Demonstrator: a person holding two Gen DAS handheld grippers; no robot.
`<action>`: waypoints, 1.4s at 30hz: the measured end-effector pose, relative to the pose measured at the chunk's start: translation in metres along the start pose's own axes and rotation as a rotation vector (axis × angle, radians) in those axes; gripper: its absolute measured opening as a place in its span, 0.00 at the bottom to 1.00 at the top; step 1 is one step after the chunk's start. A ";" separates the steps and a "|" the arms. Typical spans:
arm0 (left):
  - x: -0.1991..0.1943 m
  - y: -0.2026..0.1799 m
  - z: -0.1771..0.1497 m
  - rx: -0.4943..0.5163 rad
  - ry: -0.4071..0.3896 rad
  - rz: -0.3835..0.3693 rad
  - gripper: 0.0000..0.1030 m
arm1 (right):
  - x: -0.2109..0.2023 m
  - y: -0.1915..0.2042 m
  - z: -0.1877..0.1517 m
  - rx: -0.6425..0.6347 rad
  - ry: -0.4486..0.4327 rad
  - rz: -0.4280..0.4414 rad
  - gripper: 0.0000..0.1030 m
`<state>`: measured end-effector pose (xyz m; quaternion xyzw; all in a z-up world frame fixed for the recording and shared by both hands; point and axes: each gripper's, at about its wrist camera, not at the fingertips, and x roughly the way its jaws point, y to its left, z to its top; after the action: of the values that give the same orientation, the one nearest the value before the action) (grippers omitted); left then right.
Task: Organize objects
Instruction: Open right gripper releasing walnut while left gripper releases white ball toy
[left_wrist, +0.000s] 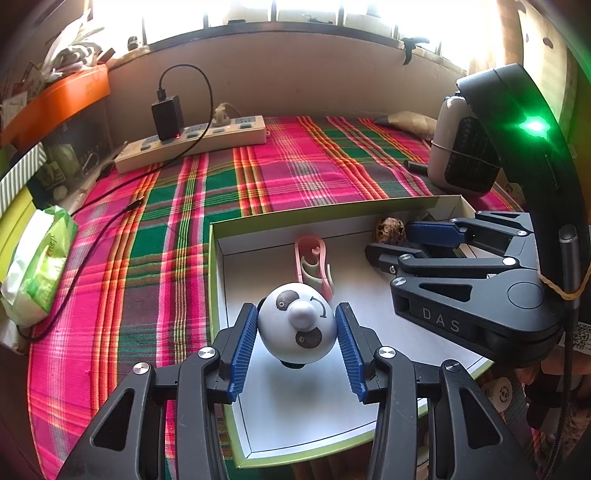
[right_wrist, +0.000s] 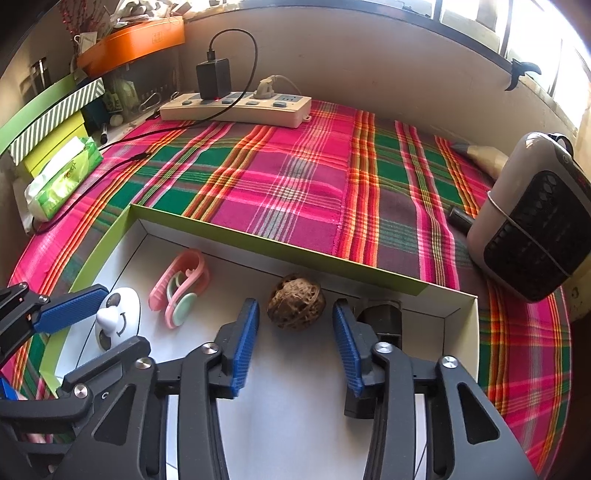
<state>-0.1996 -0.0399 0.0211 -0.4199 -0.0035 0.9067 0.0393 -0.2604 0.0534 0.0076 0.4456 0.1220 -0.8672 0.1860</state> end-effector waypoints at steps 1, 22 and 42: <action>0.000 0.000 0.000 0.000 0.000 -0.001 0.41 | 0.000 0.000 0.000 0.002 -0.001 0.001 0.48; -0.001 0.000 -0.001 -0.001 0.005 -0.002 0.41 | -0.007 -0.002 0.000 0.022 -0.018 -0.011 0.52; -0.040 0.003 -0.017 -0.016 -0.059 0.015 0.41 | -0.048 0.003 -0.019 0.078 -0.094 0.010 0.52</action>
<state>-0.1609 -0.0464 0.0400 -0.3934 -0.0087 0.9189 0.0290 -0.2200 0.0677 0.0356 0.4118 0.0768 -0.8903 0.1785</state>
